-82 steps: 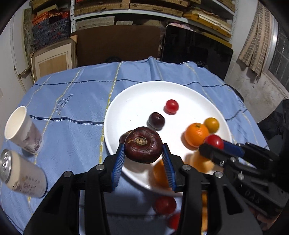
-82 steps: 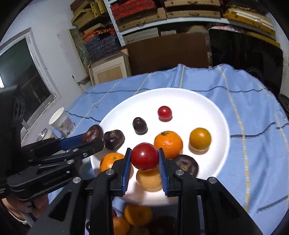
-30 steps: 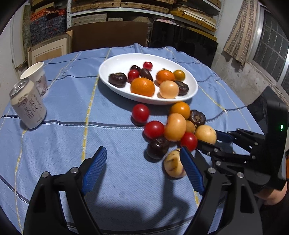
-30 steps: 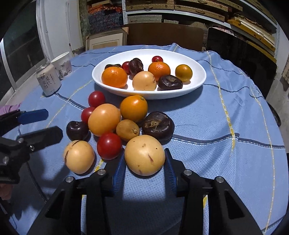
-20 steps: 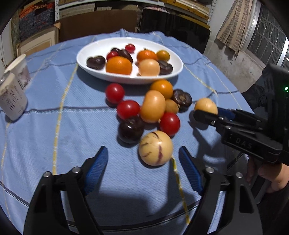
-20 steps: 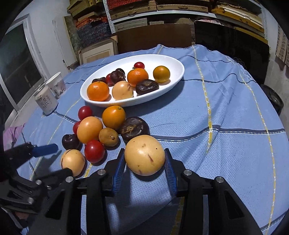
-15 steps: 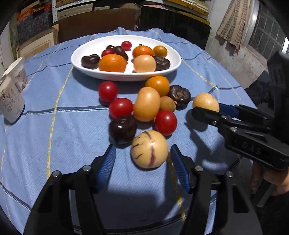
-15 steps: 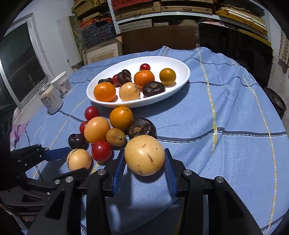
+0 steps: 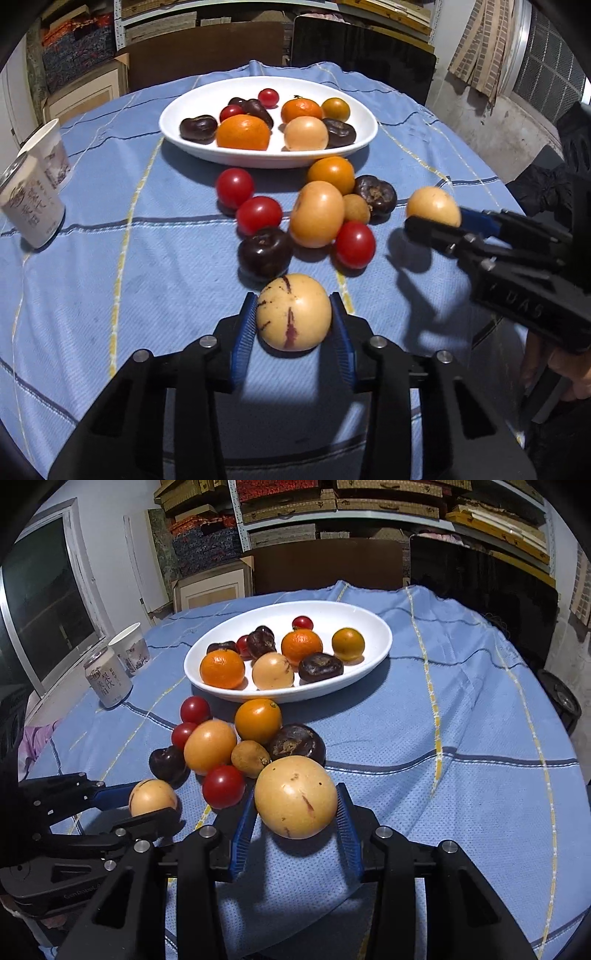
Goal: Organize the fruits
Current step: 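Grasp the pale yellow round fruit with the right tool while the left tool grasps the striped fruit, then carry both fruits over the white plate and open both tools to release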
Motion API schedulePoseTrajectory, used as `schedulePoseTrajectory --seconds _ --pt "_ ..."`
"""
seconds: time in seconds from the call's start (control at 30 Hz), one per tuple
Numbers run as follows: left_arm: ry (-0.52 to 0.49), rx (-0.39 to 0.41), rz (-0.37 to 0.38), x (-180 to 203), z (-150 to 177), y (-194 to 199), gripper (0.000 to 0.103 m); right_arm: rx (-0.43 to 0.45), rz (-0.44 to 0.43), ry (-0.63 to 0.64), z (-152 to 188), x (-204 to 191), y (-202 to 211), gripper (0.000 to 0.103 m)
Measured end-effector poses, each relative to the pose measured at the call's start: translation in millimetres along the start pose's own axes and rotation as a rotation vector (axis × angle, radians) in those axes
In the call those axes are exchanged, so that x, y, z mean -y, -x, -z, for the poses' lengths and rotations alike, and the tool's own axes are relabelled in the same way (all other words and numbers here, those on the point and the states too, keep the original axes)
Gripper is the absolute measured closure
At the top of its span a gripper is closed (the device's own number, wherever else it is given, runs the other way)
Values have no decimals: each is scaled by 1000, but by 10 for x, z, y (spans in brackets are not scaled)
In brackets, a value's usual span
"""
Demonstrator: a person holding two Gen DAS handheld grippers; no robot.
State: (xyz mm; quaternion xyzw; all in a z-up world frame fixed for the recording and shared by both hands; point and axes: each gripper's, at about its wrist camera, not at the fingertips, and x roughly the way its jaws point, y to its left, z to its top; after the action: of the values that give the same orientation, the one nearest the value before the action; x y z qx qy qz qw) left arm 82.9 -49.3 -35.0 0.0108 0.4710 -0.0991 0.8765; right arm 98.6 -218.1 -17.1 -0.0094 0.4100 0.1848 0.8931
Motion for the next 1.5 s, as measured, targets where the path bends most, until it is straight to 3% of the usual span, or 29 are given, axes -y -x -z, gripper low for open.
schedulePoseTrajectory --seconds 0.37,0.8,1.07,1.13,1.23,1.5 --pt "19 19 6 -100 113 176 65 16 24 58 40 -149 106 60" --pt "11 83 -4 -194 -37 467 65 25 46 63 15 -193 173 60" --pt "-32 175 5 -215 -591 602 65 101 11 64 -414 -153 344 60" --pt "-61 177 -25 -192 -794 503 65 117 17 67 -579 -134 294 60" --pt "-74 177 -43 -208 -1079 325 65 119 -12 48 -838 -90 100 60" --pt "21 124 -74 -523 -1651 -316 65 74 -83 -30 -1287 10 -545 60"
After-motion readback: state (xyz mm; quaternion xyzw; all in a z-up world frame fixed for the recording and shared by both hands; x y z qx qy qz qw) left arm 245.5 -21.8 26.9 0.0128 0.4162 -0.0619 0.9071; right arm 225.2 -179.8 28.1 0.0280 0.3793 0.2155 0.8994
